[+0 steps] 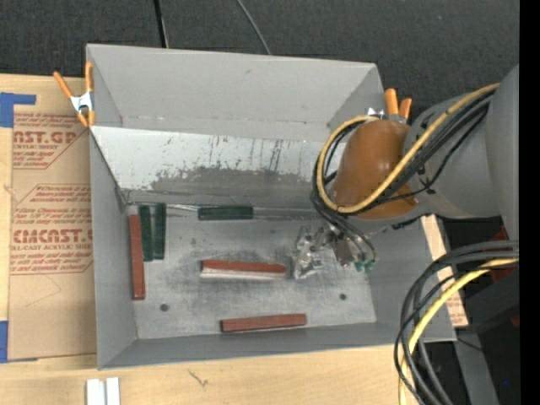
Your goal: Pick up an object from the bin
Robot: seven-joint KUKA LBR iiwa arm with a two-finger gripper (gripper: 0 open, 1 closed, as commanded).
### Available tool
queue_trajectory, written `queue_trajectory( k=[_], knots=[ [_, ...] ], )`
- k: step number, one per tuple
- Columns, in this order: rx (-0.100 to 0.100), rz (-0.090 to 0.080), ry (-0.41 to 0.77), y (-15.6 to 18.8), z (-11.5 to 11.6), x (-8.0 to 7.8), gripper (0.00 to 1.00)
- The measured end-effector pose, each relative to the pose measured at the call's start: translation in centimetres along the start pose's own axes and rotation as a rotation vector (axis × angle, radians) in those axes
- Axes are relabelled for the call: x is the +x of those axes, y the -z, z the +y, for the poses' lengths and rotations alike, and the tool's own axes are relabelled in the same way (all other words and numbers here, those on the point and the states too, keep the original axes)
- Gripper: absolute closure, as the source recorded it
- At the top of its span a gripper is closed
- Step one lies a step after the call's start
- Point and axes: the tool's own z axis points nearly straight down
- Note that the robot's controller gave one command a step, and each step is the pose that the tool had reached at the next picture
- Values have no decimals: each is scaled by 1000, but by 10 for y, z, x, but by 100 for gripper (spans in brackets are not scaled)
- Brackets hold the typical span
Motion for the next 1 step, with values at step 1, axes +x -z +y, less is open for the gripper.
queue_trajectory(
  k=[1],
  knots=[
    [1,0,0,0,0,0,0]
  ],
)
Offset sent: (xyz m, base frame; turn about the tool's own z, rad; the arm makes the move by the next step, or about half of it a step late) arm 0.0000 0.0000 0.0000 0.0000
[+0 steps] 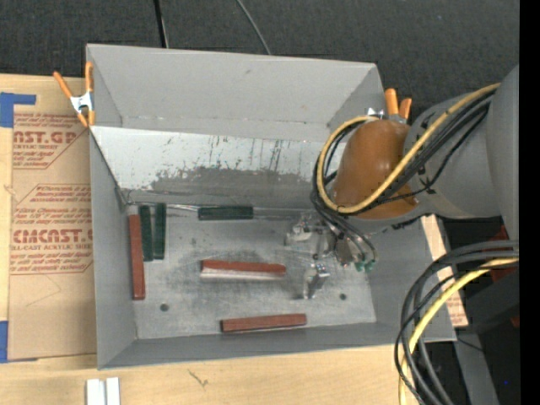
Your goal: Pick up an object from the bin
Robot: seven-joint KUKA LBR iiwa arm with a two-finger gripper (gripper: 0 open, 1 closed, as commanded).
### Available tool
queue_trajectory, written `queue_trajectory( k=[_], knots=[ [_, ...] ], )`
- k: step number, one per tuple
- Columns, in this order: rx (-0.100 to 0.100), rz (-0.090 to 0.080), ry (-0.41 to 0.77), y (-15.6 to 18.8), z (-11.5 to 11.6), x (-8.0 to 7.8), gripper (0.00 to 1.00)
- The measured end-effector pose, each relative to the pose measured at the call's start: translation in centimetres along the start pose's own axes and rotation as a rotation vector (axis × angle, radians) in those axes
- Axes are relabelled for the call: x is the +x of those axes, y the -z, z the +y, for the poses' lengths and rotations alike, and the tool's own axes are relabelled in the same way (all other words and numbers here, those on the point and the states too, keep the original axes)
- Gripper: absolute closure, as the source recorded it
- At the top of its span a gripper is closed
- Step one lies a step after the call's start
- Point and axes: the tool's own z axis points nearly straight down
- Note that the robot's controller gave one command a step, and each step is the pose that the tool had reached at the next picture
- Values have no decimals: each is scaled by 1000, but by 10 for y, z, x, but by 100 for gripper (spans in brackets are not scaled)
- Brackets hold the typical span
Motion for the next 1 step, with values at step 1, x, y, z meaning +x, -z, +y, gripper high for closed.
queue_trajectory(
  k=[1],
  knots=[
    [0,0,0,0,0,0,0]
  ],
)
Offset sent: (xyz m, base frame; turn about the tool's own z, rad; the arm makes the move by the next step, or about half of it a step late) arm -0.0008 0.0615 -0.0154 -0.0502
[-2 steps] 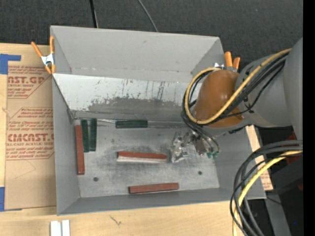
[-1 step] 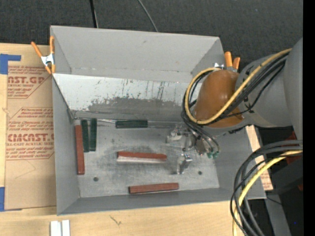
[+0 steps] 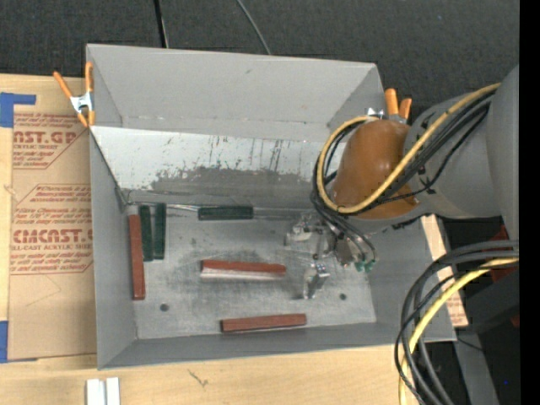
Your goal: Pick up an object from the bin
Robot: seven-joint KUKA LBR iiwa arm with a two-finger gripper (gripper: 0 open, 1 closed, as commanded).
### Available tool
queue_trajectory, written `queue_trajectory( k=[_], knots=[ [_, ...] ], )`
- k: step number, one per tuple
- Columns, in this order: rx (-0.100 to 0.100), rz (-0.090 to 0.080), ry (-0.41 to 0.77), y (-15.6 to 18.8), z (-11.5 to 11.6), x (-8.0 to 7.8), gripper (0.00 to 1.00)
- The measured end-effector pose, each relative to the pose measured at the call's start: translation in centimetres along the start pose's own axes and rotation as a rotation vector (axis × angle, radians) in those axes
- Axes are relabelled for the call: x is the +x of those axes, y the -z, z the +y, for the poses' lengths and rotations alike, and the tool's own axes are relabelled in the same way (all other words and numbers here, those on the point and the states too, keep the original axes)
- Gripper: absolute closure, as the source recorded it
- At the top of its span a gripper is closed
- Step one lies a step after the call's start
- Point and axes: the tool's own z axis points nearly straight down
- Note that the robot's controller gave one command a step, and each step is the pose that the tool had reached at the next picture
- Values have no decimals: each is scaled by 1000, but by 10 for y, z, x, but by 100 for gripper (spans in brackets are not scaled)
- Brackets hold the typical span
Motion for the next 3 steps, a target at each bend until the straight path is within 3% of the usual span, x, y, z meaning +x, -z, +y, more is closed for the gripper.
queue_trajectory(
  k=[1,2,3],
  knots=[
    [1,-11,50,-9,61,-11,100],
    [1,-11,50,-9,61,-11,100],
    [1,-4,23,145,53,-9,100]
  ],
)
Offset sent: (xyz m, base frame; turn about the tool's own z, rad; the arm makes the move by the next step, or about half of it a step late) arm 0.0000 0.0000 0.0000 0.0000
